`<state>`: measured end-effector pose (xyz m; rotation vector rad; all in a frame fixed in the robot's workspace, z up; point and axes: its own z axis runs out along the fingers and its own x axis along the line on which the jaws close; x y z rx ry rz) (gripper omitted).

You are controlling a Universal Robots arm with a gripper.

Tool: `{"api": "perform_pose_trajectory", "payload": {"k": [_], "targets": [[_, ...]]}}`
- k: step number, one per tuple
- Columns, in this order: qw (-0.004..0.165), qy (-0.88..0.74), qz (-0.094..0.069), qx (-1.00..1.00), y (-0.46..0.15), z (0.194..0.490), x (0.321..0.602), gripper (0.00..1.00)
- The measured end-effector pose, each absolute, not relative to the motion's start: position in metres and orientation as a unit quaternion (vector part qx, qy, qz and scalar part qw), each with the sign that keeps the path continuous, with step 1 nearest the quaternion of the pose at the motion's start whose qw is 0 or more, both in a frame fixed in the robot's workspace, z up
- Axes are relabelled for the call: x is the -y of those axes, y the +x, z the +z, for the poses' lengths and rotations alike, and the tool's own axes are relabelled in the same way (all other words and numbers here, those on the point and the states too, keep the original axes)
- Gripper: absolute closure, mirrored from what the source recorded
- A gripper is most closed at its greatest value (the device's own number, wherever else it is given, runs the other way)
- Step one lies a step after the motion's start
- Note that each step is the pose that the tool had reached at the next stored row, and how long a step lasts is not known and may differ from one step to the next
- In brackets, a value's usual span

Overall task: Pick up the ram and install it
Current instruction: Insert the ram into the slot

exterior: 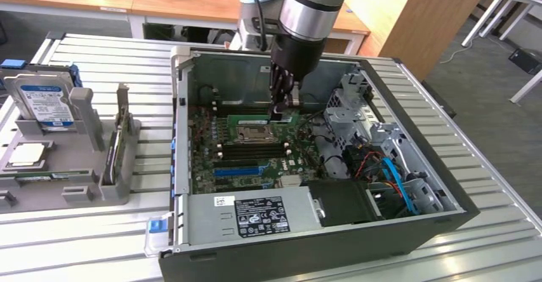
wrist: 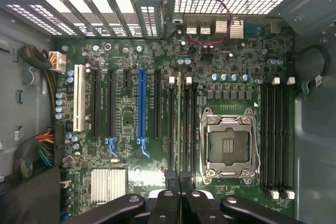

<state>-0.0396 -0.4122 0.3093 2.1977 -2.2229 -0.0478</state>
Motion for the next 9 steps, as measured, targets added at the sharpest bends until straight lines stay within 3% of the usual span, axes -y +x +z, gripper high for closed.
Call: {"api": "perform_pose_trajectory", "payload": {"k": [9], "targets": [[0.008,0.703,-0.015,0.711,-0.0397,0.3011,0.4122,0.88]]}}
